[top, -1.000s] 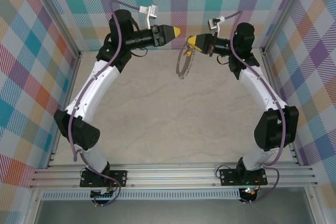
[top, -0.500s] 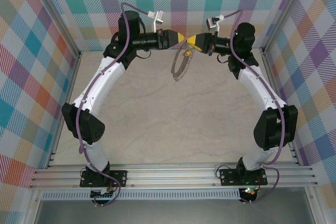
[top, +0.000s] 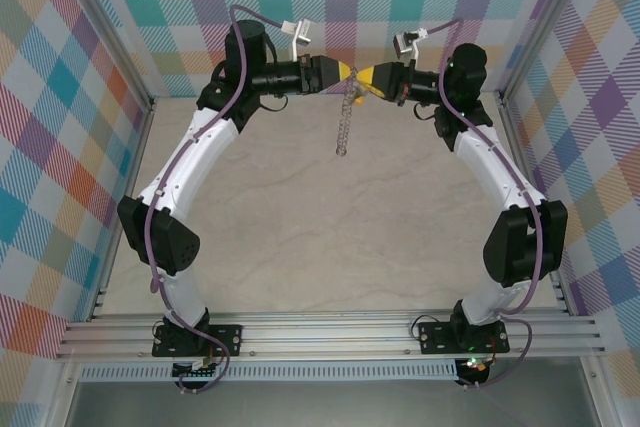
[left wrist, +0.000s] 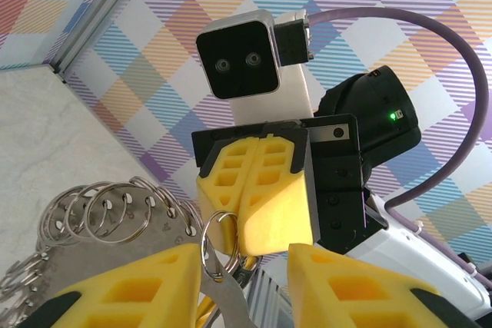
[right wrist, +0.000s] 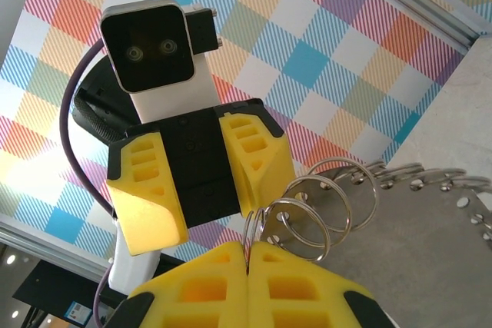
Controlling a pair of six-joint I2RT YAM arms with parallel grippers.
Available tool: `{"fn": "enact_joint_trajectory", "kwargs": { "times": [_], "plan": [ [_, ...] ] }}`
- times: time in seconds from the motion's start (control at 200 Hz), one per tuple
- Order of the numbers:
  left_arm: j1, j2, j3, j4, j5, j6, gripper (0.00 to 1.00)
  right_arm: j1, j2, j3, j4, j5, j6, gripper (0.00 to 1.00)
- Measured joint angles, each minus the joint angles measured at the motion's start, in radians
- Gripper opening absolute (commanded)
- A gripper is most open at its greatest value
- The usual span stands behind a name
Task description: Put the keys on the keyring
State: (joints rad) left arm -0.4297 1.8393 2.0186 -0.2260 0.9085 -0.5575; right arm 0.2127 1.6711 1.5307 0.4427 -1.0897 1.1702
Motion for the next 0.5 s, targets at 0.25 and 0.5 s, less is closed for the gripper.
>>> {"fn": "enact_joint_trajectory", "kwargs": {
  "times": [0.25, 0.5],
  "plan": [
    [-0.004, 0.003, 0.000, 0.003, 0.000, -0.003, 0.34, 0.000, -0.004, -0.012, 0.032, 0.004, 0.013, 0.00],
    [-0.014, 0.026, 0.002, 0.022, 0.006, -0.011, 0.30, 0.000, -0.004, -0.013, 0.036, 0.005, 0.024, 0.00]
  ]
}}
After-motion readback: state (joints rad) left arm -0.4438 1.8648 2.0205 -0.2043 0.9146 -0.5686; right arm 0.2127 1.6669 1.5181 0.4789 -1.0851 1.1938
